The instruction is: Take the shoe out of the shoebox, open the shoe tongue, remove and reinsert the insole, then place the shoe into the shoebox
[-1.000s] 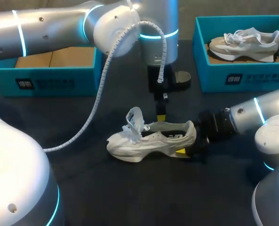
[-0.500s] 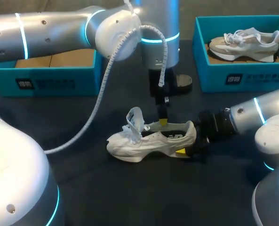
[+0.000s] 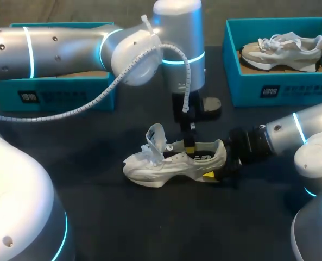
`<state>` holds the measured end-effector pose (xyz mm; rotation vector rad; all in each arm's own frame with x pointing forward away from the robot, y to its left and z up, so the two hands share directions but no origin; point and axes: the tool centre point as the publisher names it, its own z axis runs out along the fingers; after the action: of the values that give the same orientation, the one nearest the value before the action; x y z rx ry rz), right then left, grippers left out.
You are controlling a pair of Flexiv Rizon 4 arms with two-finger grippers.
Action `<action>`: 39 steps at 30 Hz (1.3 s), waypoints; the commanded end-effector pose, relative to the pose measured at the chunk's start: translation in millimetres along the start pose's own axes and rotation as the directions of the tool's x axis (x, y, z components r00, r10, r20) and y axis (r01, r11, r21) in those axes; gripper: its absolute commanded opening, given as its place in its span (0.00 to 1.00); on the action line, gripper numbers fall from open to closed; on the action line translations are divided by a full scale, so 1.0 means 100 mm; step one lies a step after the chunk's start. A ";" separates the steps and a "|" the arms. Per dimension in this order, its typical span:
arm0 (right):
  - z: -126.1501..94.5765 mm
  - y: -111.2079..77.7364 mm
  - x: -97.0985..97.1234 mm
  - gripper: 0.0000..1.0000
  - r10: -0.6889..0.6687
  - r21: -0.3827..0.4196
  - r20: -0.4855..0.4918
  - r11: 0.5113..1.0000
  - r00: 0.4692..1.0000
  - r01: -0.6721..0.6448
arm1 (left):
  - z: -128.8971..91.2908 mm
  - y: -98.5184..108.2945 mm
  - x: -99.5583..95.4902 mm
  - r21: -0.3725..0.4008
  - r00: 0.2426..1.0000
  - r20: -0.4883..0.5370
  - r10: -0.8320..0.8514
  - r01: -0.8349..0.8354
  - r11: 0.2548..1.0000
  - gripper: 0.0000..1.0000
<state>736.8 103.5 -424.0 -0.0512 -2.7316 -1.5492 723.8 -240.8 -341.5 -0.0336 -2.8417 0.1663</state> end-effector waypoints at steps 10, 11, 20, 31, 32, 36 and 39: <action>0.00 0.00 0.00 0.00 0.000 0.003 0.001 1.000 1.000 0.000 | 0.26 0.04 -0.02 0.014 1.000 -0.011 0.003 -0.003 1.000 0.00; 0.00 0.00 0.00 0.00 0.000 0.003 0.001 1.000 1.000 0.000 | 0.28 0.05 -0.02 0.016 1.000 -0.011 0.003 -0.003 1.000 0.00; 0.00 0.00 0.00 0.00 0.000 0.003 0.001 1.000 1.000 0.000 | 0.37 0.01 0.00 0.004 1.000 -0.017 0.025 -0.024 1.000 0.00; 0.00 0.00 0.00 0.00 0.000 0.003 0.001 1.000 1.000 0.000 | 0.43 0.02 0.02 -0.019 0.999 -0.025 0.037 -0.037 0.999 0.24; 0.00 0.00 0.00 0.00 0.000 0.003 0.001 1.000 1.000 0.000 | 0.43 0.03 0.01 -0.021 0.999 -0.025 0.035 -0.036 0.999 0.27; 0.00 0.00 0.00 0.00 0.000 0.003 0.001 1.000 1.000 0.000 | 0.45 0.03 0.00 -0.031 0.999 -0.021 0.031 -0.031 0.999 0.34; 0.00 0.00 0.00 0.00 0.000 0.003 0.001 1.000 1.000 0.000 | 0.50 0.02 -0.02 -0.045 0.999 -0.014 0.034 -0.035 0.998 0.36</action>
<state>736.7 103.5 -424.1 -0.0508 -2.7317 -1.5491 712.3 -240.6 -384.9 -0.0898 -2.8290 0.1251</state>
